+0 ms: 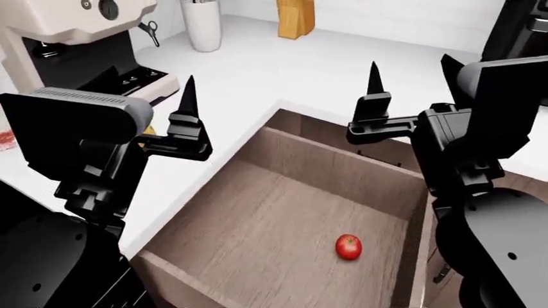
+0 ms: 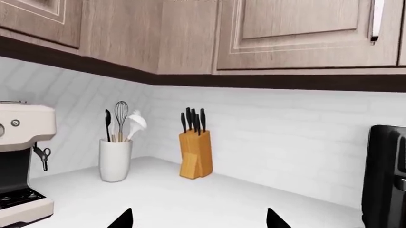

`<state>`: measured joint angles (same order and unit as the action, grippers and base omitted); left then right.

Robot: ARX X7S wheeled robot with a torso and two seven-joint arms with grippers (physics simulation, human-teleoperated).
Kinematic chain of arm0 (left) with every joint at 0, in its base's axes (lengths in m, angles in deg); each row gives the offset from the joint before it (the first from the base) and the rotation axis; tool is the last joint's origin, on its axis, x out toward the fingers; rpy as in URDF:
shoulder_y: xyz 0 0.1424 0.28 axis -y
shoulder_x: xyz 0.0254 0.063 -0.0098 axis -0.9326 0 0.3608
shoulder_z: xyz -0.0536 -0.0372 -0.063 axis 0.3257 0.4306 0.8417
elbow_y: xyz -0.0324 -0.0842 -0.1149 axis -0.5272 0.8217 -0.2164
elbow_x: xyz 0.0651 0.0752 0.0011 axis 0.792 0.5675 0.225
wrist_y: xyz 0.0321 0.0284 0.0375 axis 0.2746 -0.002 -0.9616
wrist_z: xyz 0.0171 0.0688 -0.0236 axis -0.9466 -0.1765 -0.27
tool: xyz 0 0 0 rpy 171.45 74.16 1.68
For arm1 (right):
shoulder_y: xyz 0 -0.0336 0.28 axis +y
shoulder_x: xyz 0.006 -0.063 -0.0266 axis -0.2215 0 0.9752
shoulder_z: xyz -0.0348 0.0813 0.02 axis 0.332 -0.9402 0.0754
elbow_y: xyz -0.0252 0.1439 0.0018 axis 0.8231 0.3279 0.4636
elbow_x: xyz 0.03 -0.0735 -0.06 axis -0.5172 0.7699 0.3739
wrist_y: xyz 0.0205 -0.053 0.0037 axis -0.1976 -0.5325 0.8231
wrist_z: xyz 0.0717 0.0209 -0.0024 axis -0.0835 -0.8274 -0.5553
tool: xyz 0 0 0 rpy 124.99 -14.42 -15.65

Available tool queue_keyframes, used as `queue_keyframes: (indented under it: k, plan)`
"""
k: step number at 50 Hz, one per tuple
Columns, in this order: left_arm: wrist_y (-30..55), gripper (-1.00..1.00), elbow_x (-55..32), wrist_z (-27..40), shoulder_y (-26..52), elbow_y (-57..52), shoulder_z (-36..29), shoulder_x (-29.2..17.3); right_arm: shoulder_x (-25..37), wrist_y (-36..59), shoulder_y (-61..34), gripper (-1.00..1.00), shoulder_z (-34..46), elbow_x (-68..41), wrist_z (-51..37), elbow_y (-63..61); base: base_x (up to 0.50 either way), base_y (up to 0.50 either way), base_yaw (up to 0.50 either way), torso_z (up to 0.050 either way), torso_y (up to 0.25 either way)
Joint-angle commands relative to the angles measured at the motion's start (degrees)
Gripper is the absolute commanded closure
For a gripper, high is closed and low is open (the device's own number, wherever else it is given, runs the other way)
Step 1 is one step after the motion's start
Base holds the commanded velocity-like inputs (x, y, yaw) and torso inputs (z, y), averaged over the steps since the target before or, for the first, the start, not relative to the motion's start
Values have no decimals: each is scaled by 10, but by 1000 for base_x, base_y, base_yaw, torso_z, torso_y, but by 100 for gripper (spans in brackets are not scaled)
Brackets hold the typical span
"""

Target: Close the right drawer.

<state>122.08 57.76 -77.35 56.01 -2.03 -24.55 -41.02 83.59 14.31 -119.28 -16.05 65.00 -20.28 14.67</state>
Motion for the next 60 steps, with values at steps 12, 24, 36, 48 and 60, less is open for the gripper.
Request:
queue_keyframes:
  k: [12, 24, 36, 48, 60]
  plan:
    - [-4, -100, -9, 5, -3, -3, -4, -3, 4, 7, 0, -100, -4, -9, -8, -11, 93, -175, 0, 0, 0]
    - [-12, -100, -13, 6, -11, -2, 0, -4, 12, 40, -8, -100, -12, -22, -14, -36, 0, 0, 0, 0, 0]
    - [-10, -100, -21, 8, -6, -6, -8, -2, 74, 153, 25, -100, -166, -173, -70, -144, 0, 0, 0, 0, 0]
    - [-12, -100, -33, 5, -11, -16, -7, -6, 155, 201, 47, -100, -315, -421, -201, -133, 0, 0, 0, 0, 0]
    - [-25, -100, -42, -1, -22, -16, -2, -9, 214, 209, 140, -100, -393, -553, -264, -123, 0, 0, 0, 0, 0]
